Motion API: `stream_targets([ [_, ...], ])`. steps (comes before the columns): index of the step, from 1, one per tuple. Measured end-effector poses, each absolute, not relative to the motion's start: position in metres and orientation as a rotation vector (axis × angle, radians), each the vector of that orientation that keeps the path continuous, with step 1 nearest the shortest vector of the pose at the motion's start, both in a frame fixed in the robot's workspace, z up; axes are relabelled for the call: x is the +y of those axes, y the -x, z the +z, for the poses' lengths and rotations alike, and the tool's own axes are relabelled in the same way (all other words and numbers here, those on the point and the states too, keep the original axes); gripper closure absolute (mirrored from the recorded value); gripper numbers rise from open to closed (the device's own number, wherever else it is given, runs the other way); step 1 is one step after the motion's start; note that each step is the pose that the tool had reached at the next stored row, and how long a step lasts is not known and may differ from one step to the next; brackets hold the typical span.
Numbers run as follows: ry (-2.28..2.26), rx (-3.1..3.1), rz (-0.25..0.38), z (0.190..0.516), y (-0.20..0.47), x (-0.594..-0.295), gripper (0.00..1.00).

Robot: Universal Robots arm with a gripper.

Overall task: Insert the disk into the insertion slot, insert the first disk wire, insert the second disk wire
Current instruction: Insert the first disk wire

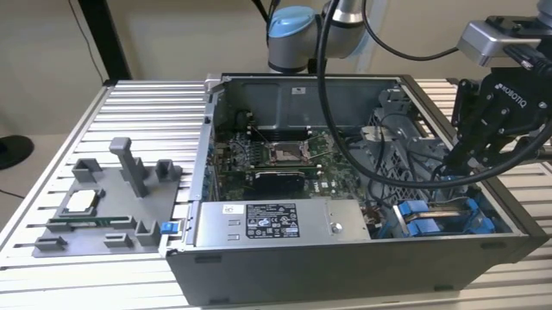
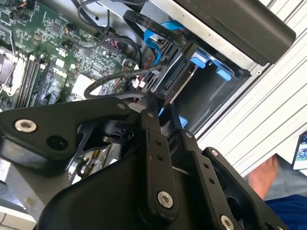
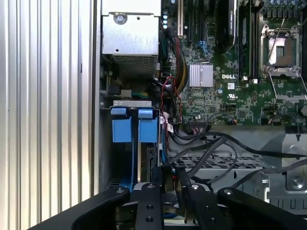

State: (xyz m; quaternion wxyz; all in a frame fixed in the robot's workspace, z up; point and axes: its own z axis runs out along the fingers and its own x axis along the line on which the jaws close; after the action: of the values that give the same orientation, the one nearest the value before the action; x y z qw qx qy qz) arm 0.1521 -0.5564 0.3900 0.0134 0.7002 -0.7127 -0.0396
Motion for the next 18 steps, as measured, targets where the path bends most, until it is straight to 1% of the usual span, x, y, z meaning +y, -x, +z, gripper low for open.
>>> stream_targets([
  [14, -2.181, -2.220, -0.124, 0.3886, -0.1521, -0.5564, 0.00],
  [15, -2.181, -2.220, -0.124, 0.3886, -0.1521, -0.5564, 1.00],
  [18, -2.181, -2.220, -0.124, 0.3885, -0.1521, -0.5564, 1.00],
])
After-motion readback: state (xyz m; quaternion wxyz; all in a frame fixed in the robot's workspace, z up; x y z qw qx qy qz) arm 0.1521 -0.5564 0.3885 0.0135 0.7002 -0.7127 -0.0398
